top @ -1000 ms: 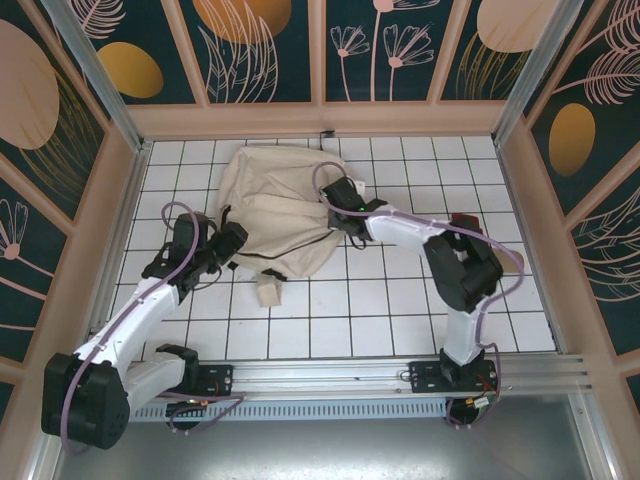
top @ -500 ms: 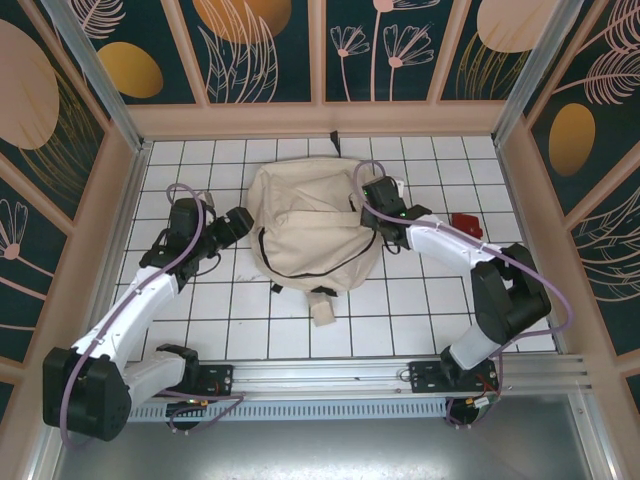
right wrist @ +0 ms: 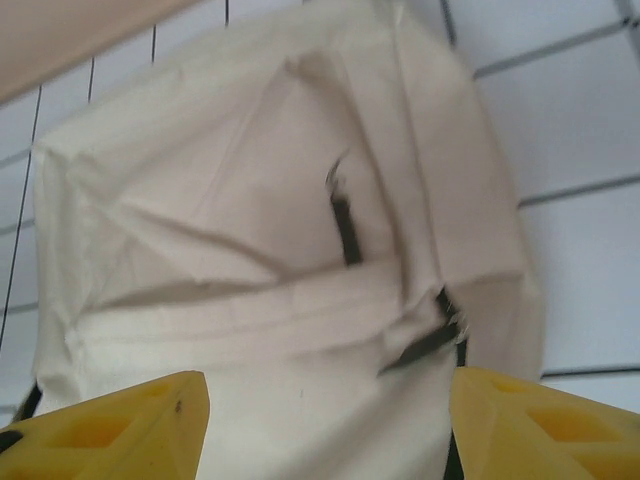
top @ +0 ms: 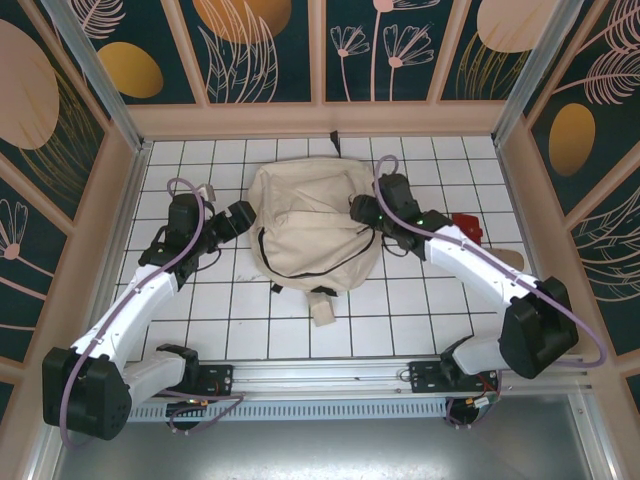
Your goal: Pack the student bag
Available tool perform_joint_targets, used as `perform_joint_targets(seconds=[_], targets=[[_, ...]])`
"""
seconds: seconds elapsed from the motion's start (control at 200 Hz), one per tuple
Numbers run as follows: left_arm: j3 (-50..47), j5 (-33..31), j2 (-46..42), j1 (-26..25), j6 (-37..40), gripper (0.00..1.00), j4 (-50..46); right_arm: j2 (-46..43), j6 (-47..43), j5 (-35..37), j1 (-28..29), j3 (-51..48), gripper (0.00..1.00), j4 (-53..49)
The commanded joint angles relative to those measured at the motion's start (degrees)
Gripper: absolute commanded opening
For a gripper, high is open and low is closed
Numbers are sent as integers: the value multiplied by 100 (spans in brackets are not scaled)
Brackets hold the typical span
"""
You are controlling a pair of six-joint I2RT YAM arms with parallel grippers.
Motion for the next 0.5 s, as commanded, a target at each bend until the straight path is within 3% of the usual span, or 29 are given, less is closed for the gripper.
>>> perform_joint_targets(seconds=[0.0,0.28,0.495], targets=[[113,202,103,12,103,86,179,236,315,-752,248,-184,64,-264],[249,260,478,-246,48,85,205,1403,244,-953,949,93,61,-182],[394,290,830,-520,-45,85,386,1689,389,-896,1381,-431,60,-126]])
